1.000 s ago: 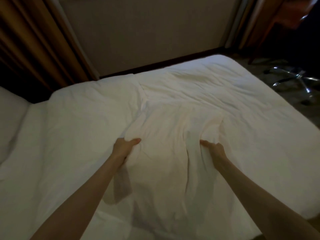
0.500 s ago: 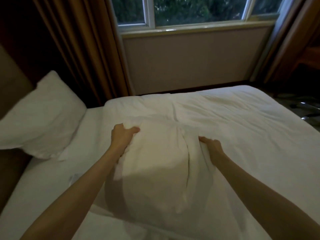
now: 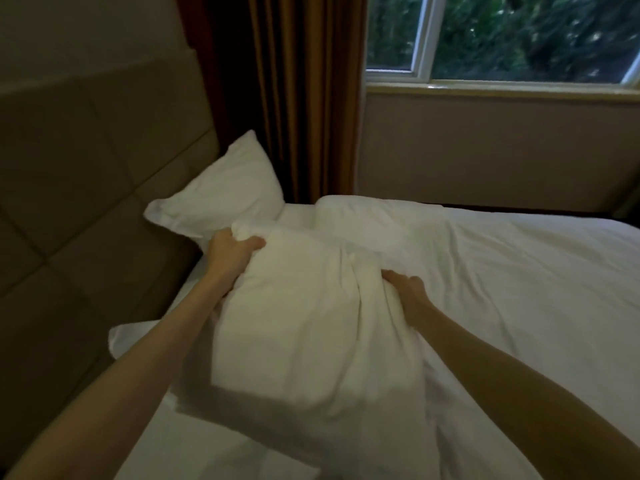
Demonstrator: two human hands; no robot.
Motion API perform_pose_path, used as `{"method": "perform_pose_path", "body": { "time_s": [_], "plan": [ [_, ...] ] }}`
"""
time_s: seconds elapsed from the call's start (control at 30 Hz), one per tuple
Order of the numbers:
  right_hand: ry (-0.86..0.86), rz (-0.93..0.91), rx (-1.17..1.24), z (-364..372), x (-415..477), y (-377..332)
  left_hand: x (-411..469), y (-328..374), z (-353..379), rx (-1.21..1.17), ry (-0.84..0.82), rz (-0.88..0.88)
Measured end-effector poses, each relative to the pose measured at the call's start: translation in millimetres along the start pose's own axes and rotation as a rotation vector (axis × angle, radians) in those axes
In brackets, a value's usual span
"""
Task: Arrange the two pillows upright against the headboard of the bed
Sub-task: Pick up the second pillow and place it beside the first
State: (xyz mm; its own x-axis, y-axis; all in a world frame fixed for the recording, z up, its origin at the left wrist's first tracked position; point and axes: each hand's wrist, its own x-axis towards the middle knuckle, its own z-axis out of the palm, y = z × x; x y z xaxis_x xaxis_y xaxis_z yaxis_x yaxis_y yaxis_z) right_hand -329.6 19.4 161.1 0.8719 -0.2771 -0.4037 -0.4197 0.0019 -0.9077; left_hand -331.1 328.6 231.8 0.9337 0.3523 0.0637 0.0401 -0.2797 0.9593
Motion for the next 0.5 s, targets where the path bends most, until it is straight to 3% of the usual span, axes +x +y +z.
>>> {"method": "perform_pose_path", "body": {
  "time_s": [0.27,0.5],
  "plan": [
    [-0.213,0.017,-0.1,102.1,-24.2,-1.6,-5.2,-43.8,-110.5,0.107,0.199,-0.186],
    [-0.342,0.097,-0.016,127.9,-16.7,-3.1,-2.4,-36.2,-131.8,0.184,0.259,-0.259]
  ]
}}
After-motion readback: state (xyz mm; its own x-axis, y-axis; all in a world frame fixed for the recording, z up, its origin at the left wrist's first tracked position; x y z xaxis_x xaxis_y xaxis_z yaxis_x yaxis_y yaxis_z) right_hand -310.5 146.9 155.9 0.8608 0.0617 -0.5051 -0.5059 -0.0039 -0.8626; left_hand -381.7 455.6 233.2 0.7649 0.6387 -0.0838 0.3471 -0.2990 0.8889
